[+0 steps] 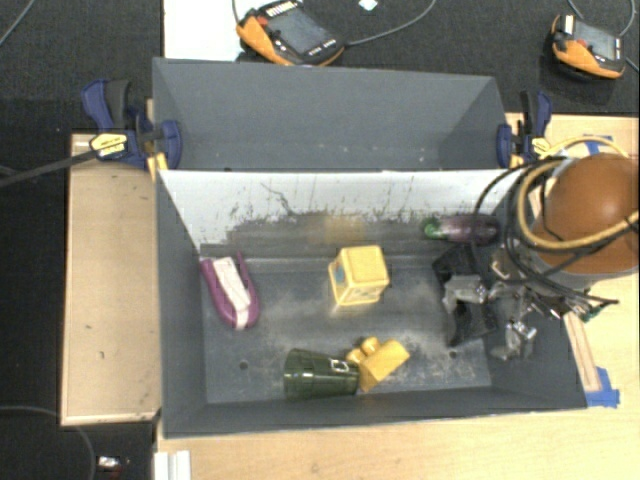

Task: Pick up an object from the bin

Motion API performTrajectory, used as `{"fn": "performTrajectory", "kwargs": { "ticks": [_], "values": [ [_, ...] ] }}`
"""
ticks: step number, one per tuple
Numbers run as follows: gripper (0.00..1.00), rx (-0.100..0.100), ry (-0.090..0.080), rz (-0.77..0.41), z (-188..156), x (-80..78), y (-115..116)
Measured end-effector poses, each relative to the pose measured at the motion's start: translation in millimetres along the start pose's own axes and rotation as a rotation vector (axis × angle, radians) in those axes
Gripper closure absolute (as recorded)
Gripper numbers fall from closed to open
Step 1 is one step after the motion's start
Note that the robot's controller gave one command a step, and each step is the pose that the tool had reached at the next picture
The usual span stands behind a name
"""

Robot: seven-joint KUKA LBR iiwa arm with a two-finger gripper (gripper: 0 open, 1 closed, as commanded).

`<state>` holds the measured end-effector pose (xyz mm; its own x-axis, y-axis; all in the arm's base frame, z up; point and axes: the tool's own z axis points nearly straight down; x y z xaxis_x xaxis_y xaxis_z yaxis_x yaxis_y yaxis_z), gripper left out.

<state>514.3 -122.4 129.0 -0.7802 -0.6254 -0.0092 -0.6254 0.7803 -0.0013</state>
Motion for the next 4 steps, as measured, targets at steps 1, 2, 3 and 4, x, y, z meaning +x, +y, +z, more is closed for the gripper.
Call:
{"fn": "performTrajectory", "kwargs": {
  "ticks": [1,2,3,4],
  "values": [
    [0.0,0.005,-0.003,0.239,-29.5,-25.8,6.2],
    [0.0,0.004,-0.003,-0.055,-128.1,-43.7,-0.9],
    [0.0,-0.003,0.003,0.213,-74.6,-18.7,21.1],
    [0.0,0.014,-0.015,-0.003,-122.4,-37.9,24.5]
  ]
}}
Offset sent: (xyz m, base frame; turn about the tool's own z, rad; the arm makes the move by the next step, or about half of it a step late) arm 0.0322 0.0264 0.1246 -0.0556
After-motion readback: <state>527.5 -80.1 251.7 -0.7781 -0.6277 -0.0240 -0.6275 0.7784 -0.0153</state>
